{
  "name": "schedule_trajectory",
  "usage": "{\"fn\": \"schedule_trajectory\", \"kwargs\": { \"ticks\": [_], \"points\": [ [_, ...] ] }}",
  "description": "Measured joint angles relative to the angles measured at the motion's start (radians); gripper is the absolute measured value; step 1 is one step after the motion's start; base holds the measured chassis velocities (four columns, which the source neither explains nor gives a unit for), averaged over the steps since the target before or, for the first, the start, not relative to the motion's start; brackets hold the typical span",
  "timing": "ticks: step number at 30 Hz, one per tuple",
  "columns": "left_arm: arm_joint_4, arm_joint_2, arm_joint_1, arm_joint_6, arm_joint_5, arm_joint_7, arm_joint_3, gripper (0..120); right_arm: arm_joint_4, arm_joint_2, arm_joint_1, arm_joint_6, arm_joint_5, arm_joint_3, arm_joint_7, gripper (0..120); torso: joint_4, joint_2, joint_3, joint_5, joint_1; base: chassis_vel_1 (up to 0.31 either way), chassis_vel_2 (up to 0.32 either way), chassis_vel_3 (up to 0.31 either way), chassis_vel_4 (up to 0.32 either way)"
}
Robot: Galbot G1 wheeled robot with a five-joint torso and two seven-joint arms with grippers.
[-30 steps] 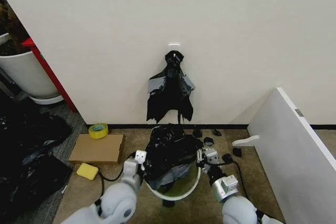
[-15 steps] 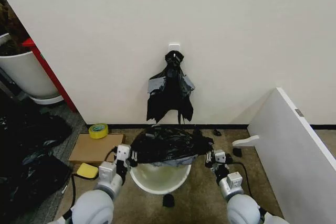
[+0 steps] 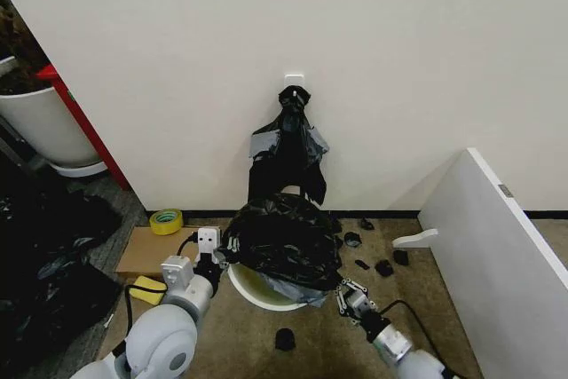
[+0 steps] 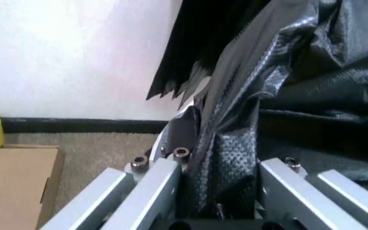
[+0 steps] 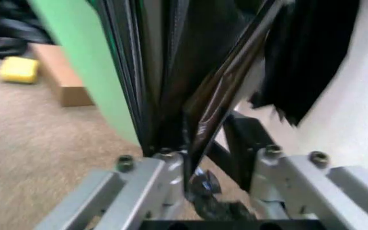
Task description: Place the garbage bag over the trash bin.
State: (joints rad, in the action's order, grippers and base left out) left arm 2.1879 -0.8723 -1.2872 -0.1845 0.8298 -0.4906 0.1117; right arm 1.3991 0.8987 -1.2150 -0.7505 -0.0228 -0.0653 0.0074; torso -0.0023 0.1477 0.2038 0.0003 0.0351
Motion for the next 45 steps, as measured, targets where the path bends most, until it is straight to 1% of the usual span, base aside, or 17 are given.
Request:
{"fn": "schedule_trajectory", "kwargs": {
  "ticks": [1, 3, 6, 12, 13, 16, 17, 20, 23, 28, 31, 32, 35, 36, 39, 42, 45],
  "points": [
    [0.000, 0.000, 0.000, 0.000, 0.000, 0.000, 0.000, 1, 0.000, 0.000, 0.000, 0.000, 0.000, 0.000, 0.000, 19, 0.0000, 0.000, 0.000, 0.0000, 0.000, 0.000, 0.000, 0.000, 0.000],
    [-0.012, -0.004, 0.009, 0.001, 0.003, 0.000, -0.001, 1, -0.030, -0.006, 0.003, -0.060, -0.015, 0.036, -0.075, 26, 0.0000, 0.000, 0.000, 0.0000, 0.000, 0.000, 0.000, 0.000, 0.000],
    [-0.035, -0.015, 0.028, 0.002, 0.011, 0.001, -0.003, 1, -0.021, -0.033, -0.014, -0.086, -0.010, 0.088, -0.163, 41, -0.0001, 0.000, 0.000, -0.0002, 0.000, 0.000, 0.000, 0.000, 0.000],
    [-0.078, -0.031, 0.053, 0.003, 0.027, 0.000, -0.008, 1, 0.067, -0.076, -0.051, -0.084, 0.043, 0.126, -0.182, 59, -0.0001, 0.000, 0.000, -0.0004, 0.000, 0.000, 0.000, 0.000, 0.000],
    [-0.089, -0.037, 0.060, 0.004, 0.031, 0.000, -0.008, 1, 0.081, -0.085, -0.053, -0.083, 0.041, 0.131, -0.186, 66, -0.0002, 0.000, 0.000, -0.0003, 0.000, 0.000, 0.000, 0.000, 0.000],
    [-0.104, -0.043, 0.067, 0.004, 0.040, -0.001, -0.007, 1, 0.079, -0.097, -0.045, -0.081, 0.040, 0.123, -0.186, 77, 0.0000, 0.000, 0.000, -0.0003, 0.000, 0.000, 0.000, 0.000, 0.000],
    [-0.104, -0.043, 0.067, 0.004, 0.040, -0.001, -0.007, 1, 0.079, -0.097, -0.045, -0.081, 0.040, 0.123, -0.186, 77, 0.0000, 0.000, 0.000, -0.0003, 0.000, 0.000, 0.000, 0.000, 0.000],
    [-0.116, -0.046, 0.074, 0.003, 0.044, -0.002, -0.003, 1, 0.049, -0.094, -0.034, -0.078, 0.043, 0.113, -0.191, 90, -0.0001, 0.000, 0.000, -0.0001, 0.000, 0.000, 0.000, 0.000, 0.000],
    [-0.122, -0.048, 0.077, 0.003, 0.049, -0.003, -0.001, 1, 0.089, -0.094, -0.050, -0.076, 0.082, 0.113, -0.231, 99, -0.0003, 0.000, 0.000, -0.0002, 0.000, 0.000, 0.000, 0.000, 0.000],
    [-0.136, -0.056, 0.079, 0.003, 0.050, -0.006, 0.002, 1, 0.185, -0.098, -0.068, -0.075, 0.096, 0.095, -0.238, 100, -0.0003, 0.000, 0.000, -0.0004, 0.000, 0.000, 0.000, 0.000, 0.000],
    [-0.137, -0.062, 0.077, 0.000, 0.062, -0.012, 0.003, 1, 0.223, -0.081, -0.068, -0.074, 0.007, 0.087, -0.173, 99, 0.0000, 0.000, 0.000, -0.0004, 0.000, 0.000, 0.000, 0.000, 0.000],
    [-0.136, -0.064, 0.078, -0.004, 0.070, -0.017, 0.003, 1, 0.231, -0.071, -0.069, -0.074, -0.030, 0.087, -0.149, 94, 0.0000, 0.000, 0.000, -0.0004, 0.000, 0.000, 0.000, 0.000, 0.000],
    [-0.133, -0.065, 0.079, -0.007, 0.077, -0.021, 0.003, 1, 0.233, -0.063, -0.069, -0.074, -0.056, 0.086, -0.126, 91, -0.0001, 0.000, 0.000, -0.0005, 0.000, 0.000, 0.000, 0.000, 0.000],
    [-0.131, -0.065, 0.080, -0.008, 0.081, -0.023, 0.003, 1, 0.233, -0.054, -0.070, -0.074, -0.088, 0.085, -0.095, 84, -0.0002, 0.000, 0.000, -0.0004, 0.000, 0.000, 0.000, 0.000, 0.000],
    [-0.126, -0.064, 0.081, -0.011, 0.088, -0.026, 0.003, 1, 0.219, -0.031, -0.067, -0.073, -0.168, 0.086, -0.049, 71, -0.0002, 0.000, 0.000, -0.0003, 0.000, 0.000, 0.000, 0.000, 0.000],
    [-0.123, -0.061, 0.080, -0.012, 0.091, -0.027, 0.005, 1, 0.210, -0.023, -0.064, -0.073, -0.213, 0.090, -0.025, 65, -0.0002, 0.000, 0.000, -0.0003, 0.000, 0.000, 0.000, 0.000, 0.000],
    [-0.115, -0.057, 0.076, -0.013, 0.097, -0.029, 0.008, 1, 0.201, -0.008, -0.062, -0.073, -0.311, 0.103, 0.026, 51, -0.0002, 0.000, 0.000, -0.0003, 0.000, 0.000, 0.000, 0.000, 0.000]
  ]
}}
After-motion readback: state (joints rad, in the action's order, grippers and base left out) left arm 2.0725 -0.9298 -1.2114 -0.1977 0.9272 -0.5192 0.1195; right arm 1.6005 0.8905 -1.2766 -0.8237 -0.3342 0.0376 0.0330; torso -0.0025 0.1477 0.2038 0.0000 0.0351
